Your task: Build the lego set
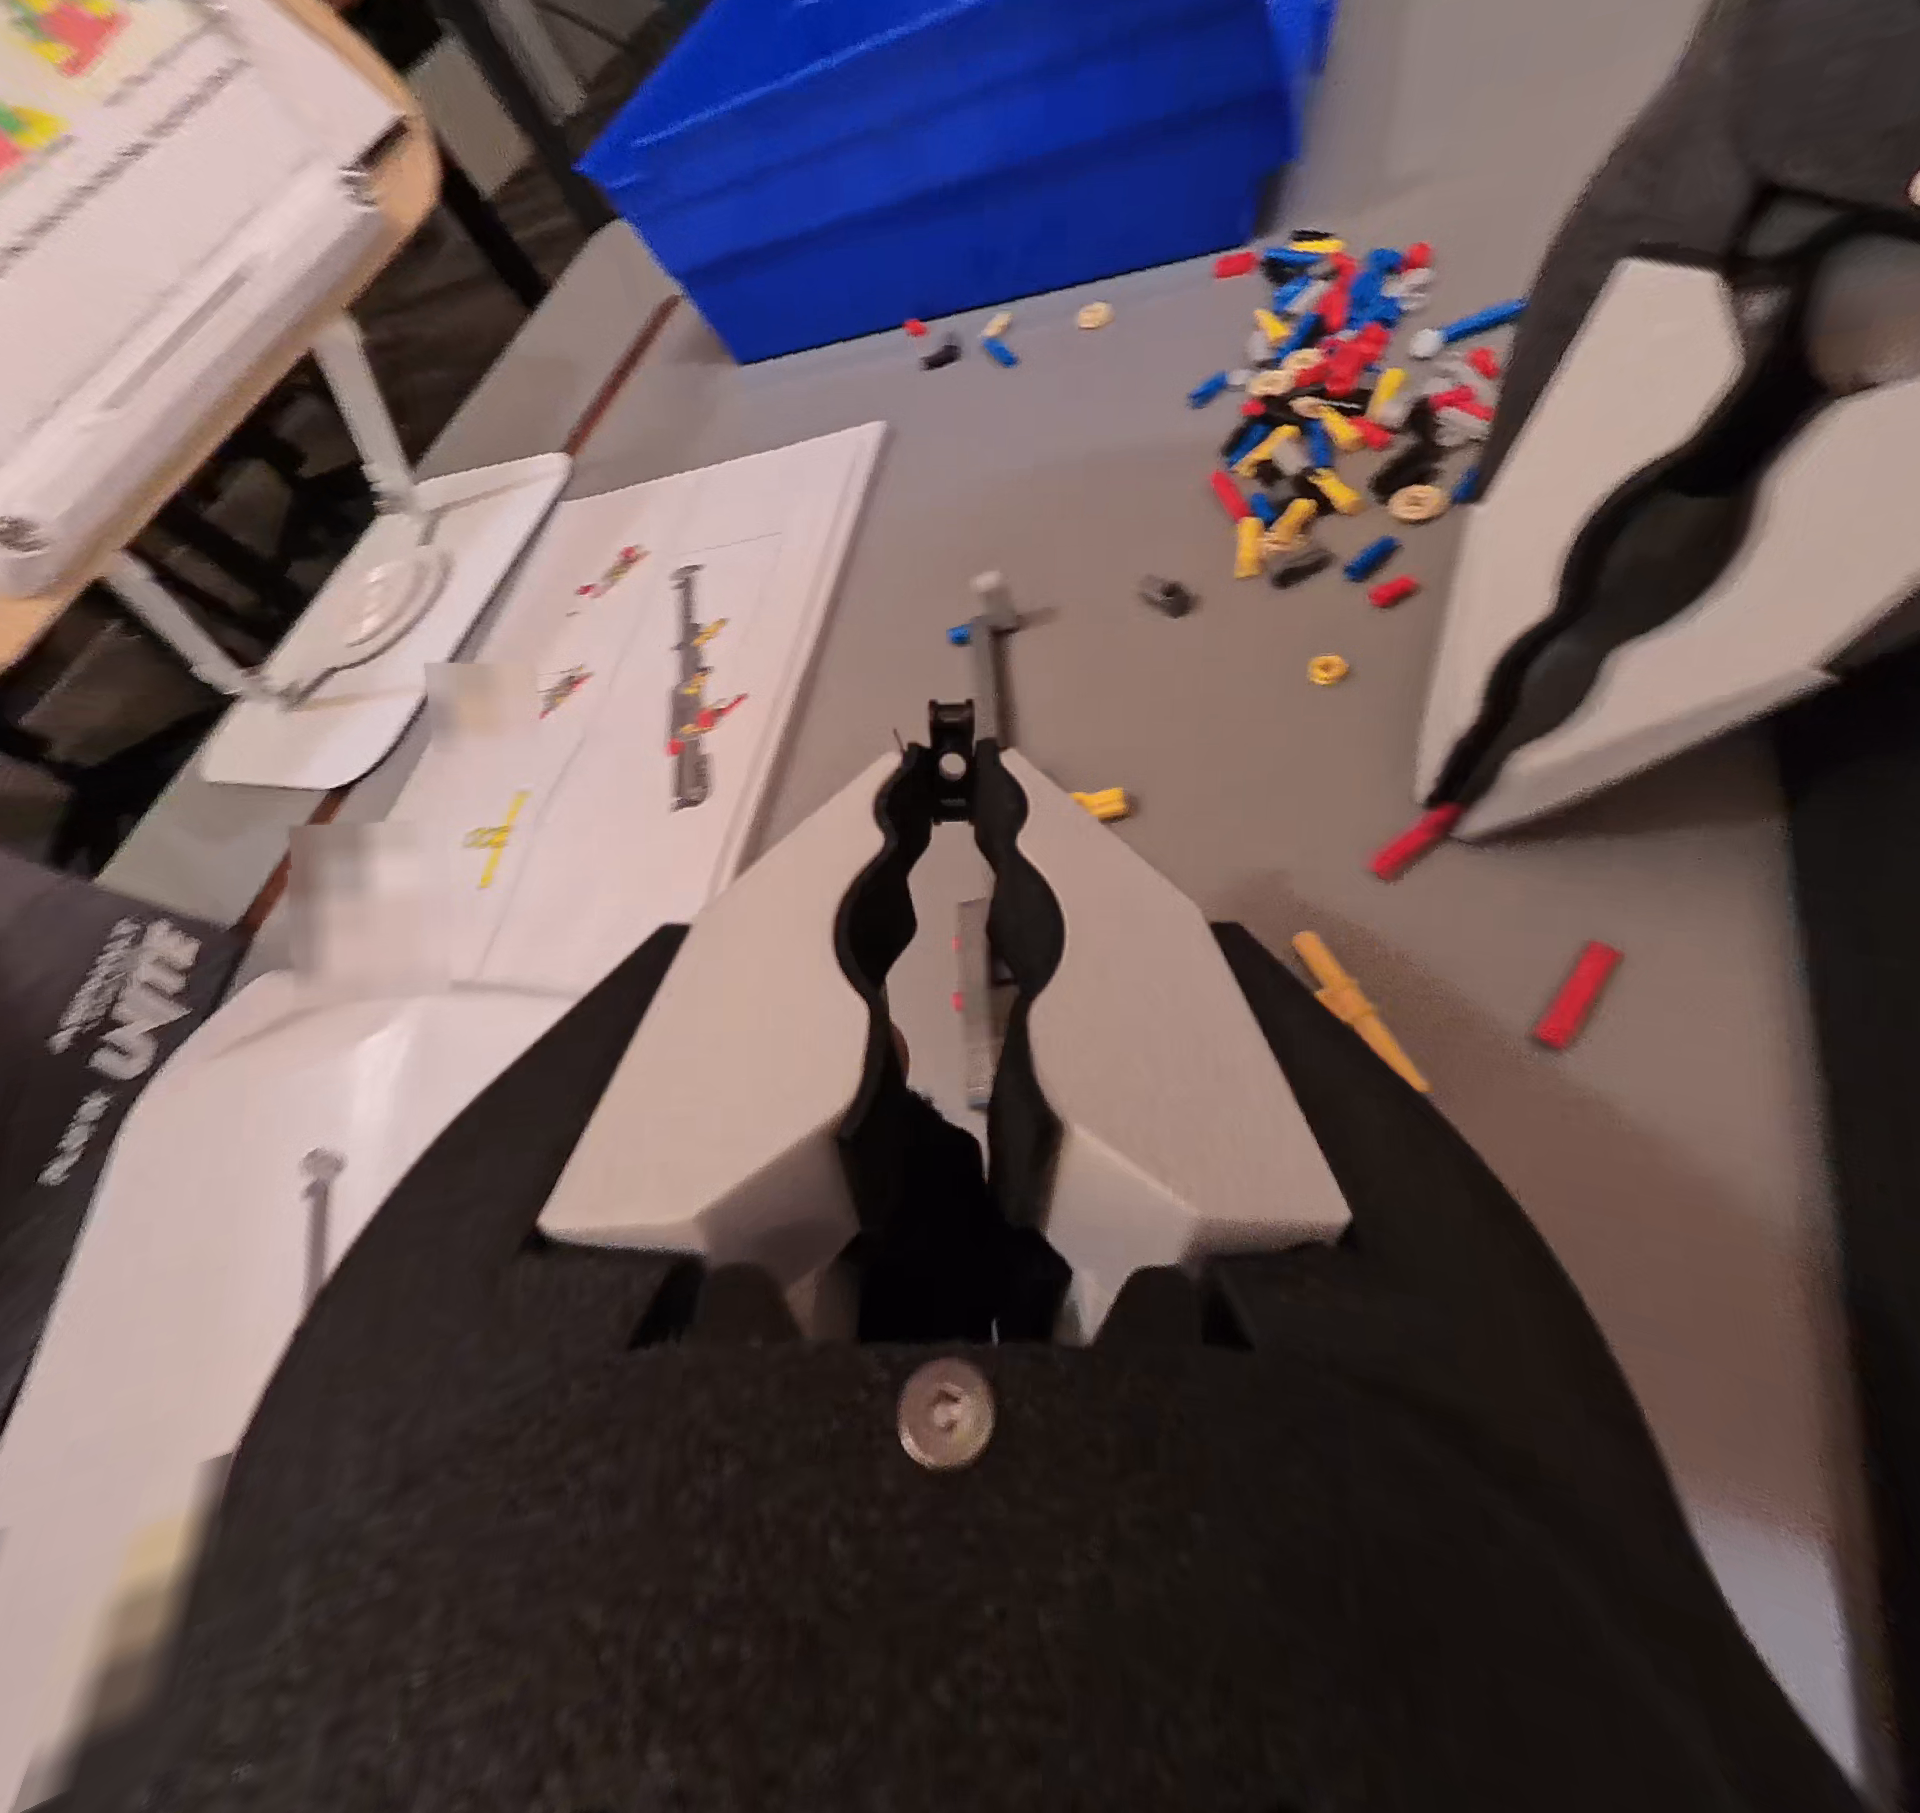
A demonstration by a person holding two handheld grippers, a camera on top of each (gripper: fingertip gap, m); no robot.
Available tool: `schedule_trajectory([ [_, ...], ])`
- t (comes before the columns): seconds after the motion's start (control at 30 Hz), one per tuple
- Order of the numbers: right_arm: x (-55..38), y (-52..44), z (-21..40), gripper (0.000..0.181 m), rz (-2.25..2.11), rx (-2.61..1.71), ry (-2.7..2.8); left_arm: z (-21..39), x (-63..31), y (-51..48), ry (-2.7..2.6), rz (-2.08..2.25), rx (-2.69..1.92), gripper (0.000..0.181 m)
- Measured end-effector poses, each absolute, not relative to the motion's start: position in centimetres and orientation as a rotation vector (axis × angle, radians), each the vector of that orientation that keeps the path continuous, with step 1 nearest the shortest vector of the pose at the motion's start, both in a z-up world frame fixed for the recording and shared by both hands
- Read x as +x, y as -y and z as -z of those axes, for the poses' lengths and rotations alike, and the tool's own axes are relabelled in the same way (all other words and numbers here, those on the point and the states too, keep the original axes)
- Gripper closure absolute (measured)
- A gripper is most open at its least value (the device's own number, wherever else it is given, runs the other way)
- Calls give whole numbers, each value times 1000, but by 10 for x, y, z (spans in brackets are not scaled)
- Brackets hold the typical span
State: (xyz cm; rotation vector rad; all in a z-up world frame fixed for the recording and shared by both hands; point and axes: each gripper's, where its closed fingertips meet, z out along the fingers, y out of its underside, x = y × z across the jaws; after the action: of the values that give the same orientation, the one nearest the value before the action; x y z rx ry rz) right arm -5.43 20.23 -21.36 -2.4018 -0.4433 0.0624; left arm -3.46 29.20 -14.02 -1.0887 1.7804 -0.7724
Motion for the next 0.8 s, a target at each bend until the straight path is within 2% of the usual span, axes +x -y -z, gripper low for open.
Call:
schedule_trajectory([
  [0.33,-45,-217,195,178,-189,-2309,313,165,-37,-251,-1963,822,-1048,175],
  [0.8,-43,-218,180,178,-221,-2266,276,185,-40,-238,-2073,677,-934,175],
])
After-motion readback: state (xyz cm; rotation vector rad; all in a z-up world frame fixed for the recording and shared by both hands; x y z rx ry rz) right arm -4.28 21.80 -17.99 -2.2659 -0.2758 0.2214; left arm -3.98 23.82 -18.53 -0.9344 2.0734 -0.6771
